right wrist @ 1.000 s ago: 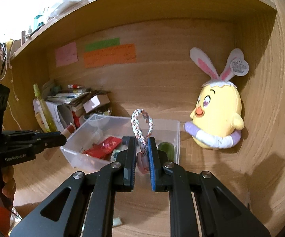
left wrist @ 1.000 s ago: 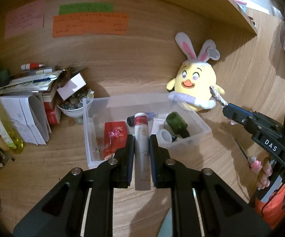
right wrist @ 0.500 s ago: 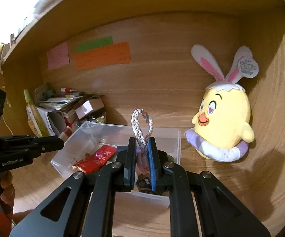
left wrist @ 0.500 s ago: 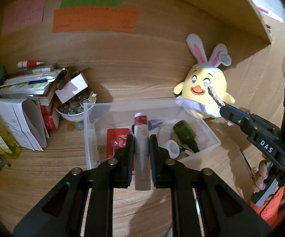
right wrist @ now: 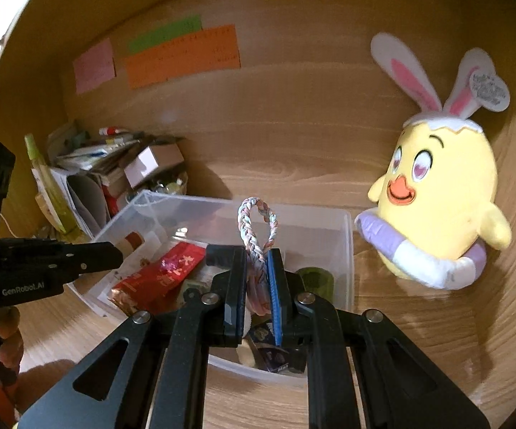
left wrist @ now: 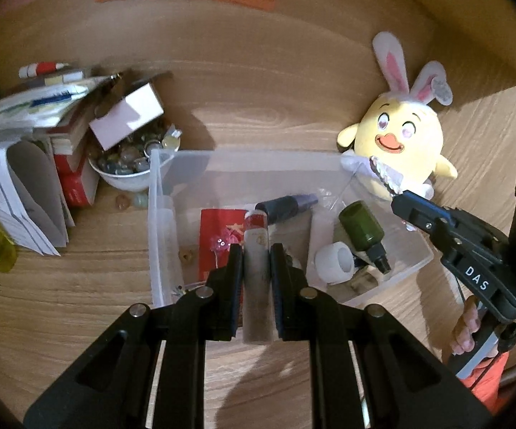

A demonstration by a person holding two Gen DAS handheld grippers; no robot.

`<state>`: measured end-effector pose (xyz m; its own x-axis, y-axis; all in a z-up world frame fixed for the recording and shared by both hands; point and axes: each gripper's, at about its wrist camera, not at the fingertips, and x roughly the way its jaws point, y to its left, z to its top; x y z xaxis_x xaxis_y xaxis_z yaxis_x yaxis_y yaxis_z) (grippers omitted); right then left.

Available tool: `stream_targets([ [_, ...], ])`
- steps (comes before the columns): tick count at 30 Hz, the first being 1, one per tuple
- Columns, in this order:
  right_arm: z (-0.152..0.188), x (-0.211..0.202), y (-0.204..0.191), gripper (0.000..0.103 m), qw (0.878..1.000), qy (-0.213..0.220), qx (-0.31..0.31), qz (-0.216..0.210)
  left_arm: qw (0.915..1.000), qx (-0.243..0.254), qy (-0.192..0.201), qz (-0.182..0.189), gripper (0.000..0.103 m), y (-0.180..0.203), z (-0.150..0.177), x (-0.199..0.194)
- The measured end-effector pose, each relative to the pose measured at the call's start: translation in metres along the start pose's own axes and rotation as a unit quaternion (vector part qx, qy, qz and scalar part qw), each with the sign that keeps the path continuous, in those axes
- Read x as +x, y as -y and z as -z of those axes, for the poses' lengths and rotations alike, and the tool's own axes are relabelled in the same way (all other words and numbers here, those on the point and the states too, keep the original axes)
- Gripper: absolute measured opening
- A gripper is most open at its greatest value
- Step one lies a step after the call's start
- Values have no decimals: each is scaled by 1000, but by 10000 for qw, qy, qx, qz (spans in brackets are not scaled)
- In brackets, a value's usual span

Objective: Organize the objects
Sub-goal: 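Carry the bracelet over the box with the right tool while the left tool carries the lip balm, then open both tools to drop the bracelet and lip balm into the box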

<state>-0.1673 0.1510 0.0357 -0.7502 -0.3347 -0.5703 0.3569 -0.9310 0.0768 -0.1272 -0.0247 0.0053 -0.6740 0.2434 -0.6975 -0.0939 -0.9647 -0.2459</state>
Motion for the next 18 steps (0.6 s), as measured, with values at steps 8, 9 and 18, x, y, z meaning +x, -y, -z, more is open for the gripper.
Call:
stream_targets([
  [8, 9, 24, -2, 10, 9990, -415, -59, 145, 9999, -4, -137, 42, 14, 1, 3, 14],
  [9, 10, 26, -3, 10, 9988, -443, -89, 173, 9999, 20, -138, 38, 14, 2, 4, 14],
  [18, 15, 38, -9, 11, 9973, -641, -247, 241, 9998, 183, -33, 64, 14, 12, 4, 9],
])
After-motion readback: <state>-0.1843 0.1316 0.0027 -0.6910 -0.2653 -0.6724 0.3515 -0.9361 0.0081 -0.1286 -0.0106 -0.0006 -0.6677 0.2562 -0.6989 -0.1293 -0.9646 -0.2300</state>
